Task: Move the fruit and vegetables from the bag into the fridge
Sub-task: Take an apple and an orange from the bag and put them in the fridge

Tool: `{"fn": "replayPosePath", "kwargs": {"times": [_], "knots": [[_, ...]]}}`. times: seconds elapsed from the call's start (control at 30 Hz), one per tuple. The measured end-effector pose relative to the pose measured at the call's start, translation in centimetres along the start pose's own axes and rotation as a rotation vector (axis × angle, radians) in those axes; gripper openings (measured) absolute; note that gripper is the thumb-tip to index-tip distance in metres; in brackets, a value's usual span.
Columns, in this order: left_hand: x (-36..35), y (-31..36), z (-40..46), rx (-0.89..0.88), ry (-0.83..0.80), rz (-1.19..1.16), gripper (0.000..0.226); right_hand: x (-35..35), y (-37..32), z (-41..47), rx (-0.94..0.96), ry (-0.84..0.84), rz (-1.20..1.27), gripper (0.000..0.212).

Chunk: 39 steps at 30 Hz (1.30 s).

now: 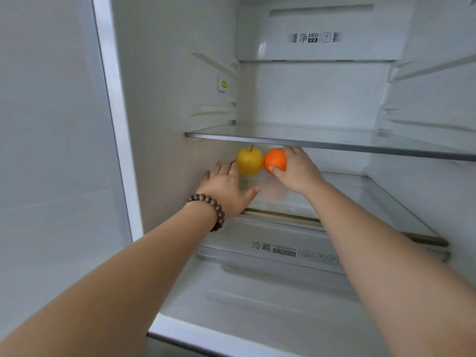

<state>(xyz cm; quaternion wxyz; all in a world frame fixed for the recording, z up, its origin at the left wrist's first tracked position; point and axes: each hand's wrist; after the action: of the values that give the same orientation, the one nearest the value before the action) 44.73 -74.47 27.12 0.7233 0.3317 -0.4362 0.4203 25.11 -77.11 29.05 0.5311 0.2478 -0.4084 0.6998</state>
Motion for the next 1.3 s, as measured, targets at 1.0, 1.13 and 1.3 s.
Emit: {"fn": "replayPosePath", "kwargs": {"times": [1.0, 1.13, 1.3], "knots": [[2.2, -11.3, -52.8, 0.798, 0.018, 0.116, 0.070, -12.5, -27.3, -43.1, 0.469, -0.400, 0.594, 0.046], [5.2, -12.0, -64.8, 1.012, 0.084, 0.173, 0.071, -12.3, -35.4, -51.4, 0.595, -0.574, 0.640, 0.043], [9.1, -10.0, -80.6, 1.283, 0.143, 0.194, 0.070, -9.2, -45.7, -63.9, 0.792, -0.732, 0.736, 0.044]]}}
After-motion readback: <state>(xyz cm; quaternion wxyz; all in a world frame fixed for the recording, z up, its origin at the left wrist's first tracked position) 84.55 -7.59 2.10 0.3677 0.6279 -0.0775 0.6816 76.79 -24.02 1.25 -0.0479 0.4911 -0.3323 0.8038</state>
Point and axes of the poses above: each hand's wrist, its own z-axis towards the middle knuckle, its own x-axis out of the back of the hand, y = z × x, and after that the axes turned 1 degree about z, right-handed
